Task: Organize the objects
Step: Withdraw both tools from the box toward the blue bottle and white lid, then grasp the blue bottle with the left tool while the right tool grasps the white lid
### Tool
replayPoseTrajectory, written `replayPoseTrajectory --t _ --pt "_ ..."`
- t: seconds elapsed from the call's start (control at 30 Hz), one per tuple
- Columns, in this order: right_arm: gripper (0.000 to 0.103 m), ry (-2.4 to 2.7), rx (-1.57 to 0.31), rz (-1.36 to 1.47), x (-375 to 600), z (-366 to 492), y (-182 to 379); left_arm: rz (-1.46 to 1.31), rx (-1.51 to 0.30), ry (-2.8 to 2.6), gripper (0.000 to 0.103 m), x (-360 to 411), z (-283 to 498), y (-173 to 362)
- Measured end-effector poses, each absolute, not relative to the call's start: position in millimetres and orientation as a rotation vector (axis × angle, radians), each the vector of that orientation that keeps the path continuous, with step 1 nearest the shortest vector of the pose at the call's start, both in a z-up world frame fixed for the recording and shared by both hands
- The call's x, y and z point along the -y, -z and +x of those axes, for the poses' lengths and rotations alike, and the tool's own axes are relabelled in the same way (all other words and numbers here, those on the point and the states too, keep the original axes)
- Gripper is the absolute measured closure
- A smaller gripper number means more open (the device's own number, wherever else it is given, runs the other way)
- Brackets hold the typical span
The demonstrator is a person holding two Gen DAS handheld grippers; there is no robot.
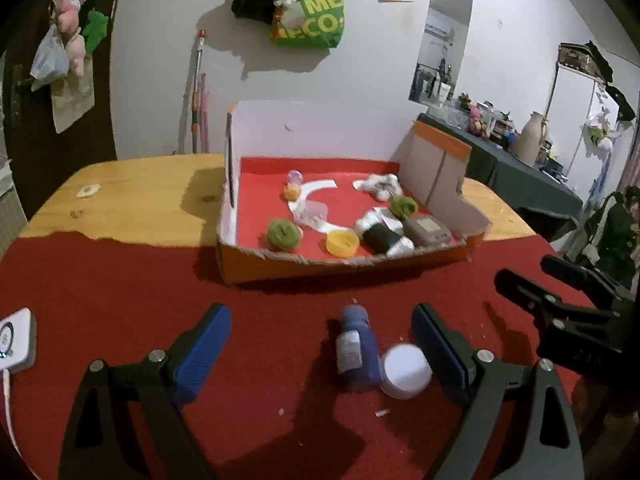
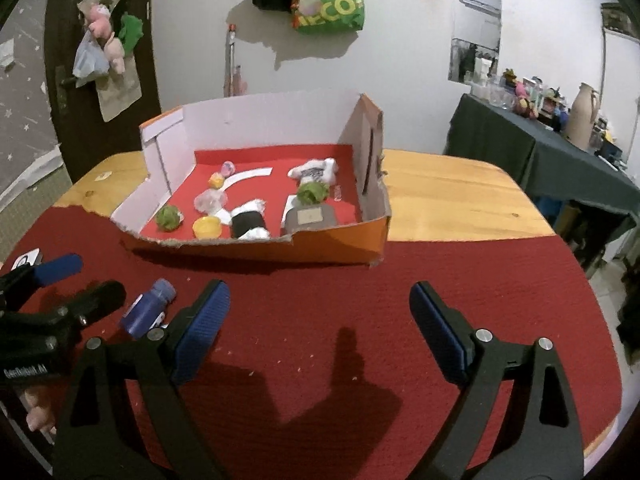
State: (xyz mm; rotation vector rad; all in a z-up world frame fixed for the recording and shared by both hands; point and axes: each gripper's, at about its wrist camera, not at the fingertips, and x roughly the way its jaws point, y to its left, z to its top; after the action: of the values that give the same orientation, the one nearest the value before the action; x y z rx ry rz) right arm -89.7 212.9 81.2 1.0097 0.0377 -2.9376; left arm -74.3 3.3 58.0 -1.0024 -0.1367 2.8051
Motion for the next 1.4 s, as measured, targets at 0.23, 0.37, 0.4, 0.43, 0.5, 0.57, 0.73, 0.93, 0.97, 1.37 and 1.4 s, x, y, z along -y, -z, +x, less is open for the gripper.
replayPoseTrajectory --t 0.23,0.37,0.4,0.43,0.5,0.57,0.73,0.93,0.97,1.37,1.4 --pt "0.011 2.901 0.071 1.115 -229.0 -103.8 -67.6 -1.052 0.091 -2.795 0.010 -1.4 -77.4 -51.1" --pt "0.011 2.883 0.106 1.172 -232.3 -110.8 -55.5 -1.081 0.085 -2.769 0.010 -3.3 -82.4 -48.0" --pt "0.011 2.887 0.096 1.174 -231.7 -110.5 -53.8 -1.092 0.085 -2.760 0.010 -4.5 -83.8 -47.3" --pt "0.011 2.891 0.086 1.175 -231.2 -109.9 -53.0 -1.099 0.083 -2.750 0.010 -5.9 -84.6 -46.8" --pt "0.011 2.890 0.059 1.178 -229.6 -108.9 -52.0 -1.107 0.070 -2.738 0.010 -9.2 -85.1 -45.6" --pt "0.011 2.891 0.045 1.173 -229.3 -107.7 -52.0 -1.120 0.048 -2.738 0.010 -11.2 -86.0 -43.6" --pt "0.011 2.863 0.082 1.171 -233.8 -107.1 -51.6 -1.154 0.039 -2.717 0.010 -12.2 -91.8 -38.6" --pt "0.011 2.833 0.101 1.160 -237.7 -108.6 -56.7 -1.232 -0.008 -2.680 0.010 -15.4 -103.1 -32.4" --pt "0.011 2.822 0.097 1.159 -236.8 -108.5 -56.8 -1.240 -0.014 -2.676 0.010 -15.0 -103.2 -30.9" --pt "0.011 2.593 0.013 1.189 -187.4 -101.9 -46.0 -1.292 -0.018 -2.686 0.010 11.7 -110.4 -19.1" --pt "0.011 2.586 -0.006 1.194 -182.8 -101.4 -44.3 -1.288 -0.015 -2.681 0.010 13.6 -110.0 -18.8"
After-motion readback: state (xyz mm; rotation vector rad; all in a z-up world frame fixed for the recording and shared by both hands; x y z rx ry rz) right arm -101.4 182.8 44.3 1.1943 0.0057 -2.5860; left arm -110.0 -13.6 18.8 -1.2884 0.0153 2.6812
